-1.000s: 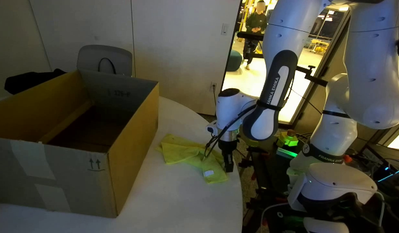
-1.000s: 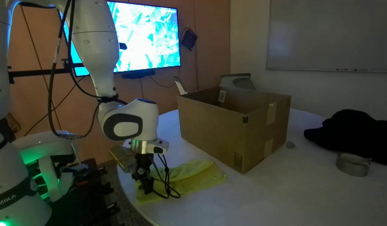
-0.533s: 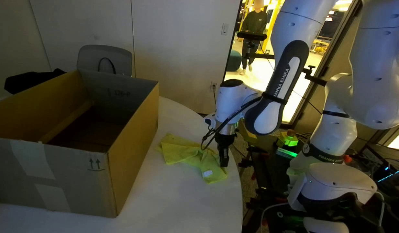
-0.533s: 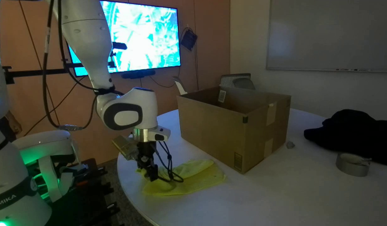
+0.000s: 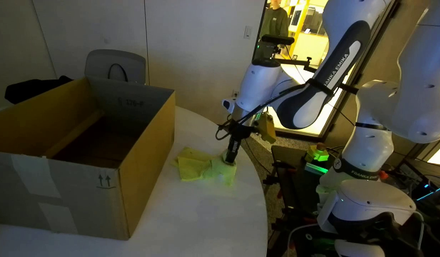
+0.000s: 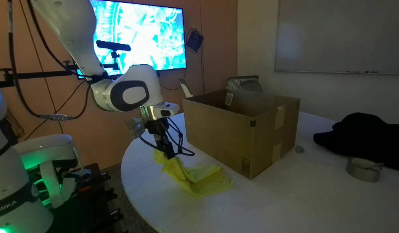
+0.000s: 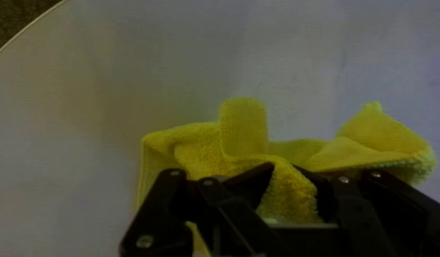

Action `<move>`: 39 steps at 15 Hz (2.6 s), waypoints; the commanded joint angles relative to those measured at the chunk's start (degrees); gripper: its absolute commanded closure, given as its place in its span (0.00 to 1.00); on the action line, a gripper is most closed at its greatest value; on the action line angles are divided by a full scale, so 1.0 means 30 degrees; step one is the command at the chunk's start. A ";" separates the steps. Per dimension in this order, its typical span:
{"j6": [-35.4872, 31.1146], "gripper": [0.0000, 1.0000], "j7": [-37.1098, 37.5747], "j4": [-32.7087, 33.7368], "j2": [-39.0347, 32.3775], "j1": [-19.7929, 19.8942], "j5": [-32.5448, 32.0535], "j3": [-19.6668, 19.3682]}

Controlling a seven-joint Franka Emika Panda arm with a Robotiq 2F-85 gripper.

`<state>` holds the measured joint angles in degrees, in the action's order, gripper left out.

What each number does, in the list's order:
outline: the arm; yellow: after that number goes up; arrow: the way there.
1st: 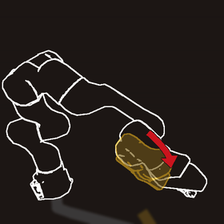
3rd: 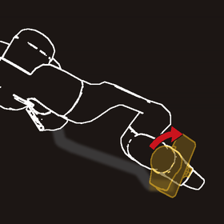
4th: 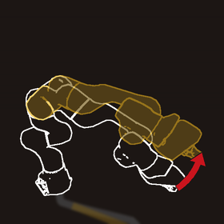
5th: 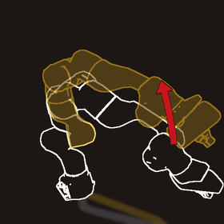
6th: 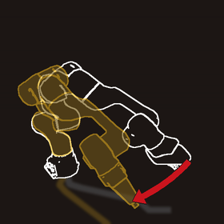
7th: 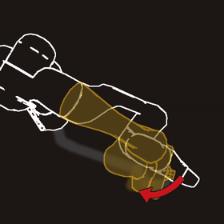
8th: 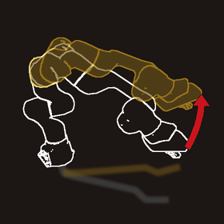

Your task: Put the marker on the yellow cloth then fold up the cloth and put it into the box

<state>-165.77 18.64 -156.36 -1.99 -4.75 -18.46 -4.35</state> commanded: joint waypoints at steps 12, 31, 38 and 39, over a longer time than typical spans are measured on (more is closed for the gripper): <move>0.0991 1.00 2.0547 0.7066 -0.4015 -0.1623 -0.9139 -0.3389; 0.1699 0.00 2.3756 0.7481 -0.5650 -0.3206 -0.9585 -0.2876; 0.1805 0.00 1.9841 0.7040 -0.4044 -0.2534 -0.7574 -0.0810; 0.1686 0.00 1.8468 0.7026 -0.4080 -0.2216 -0.6898 -0.0392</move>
<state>-161.05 82.98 -134.02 -16.39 -13.77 -43.63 -8.75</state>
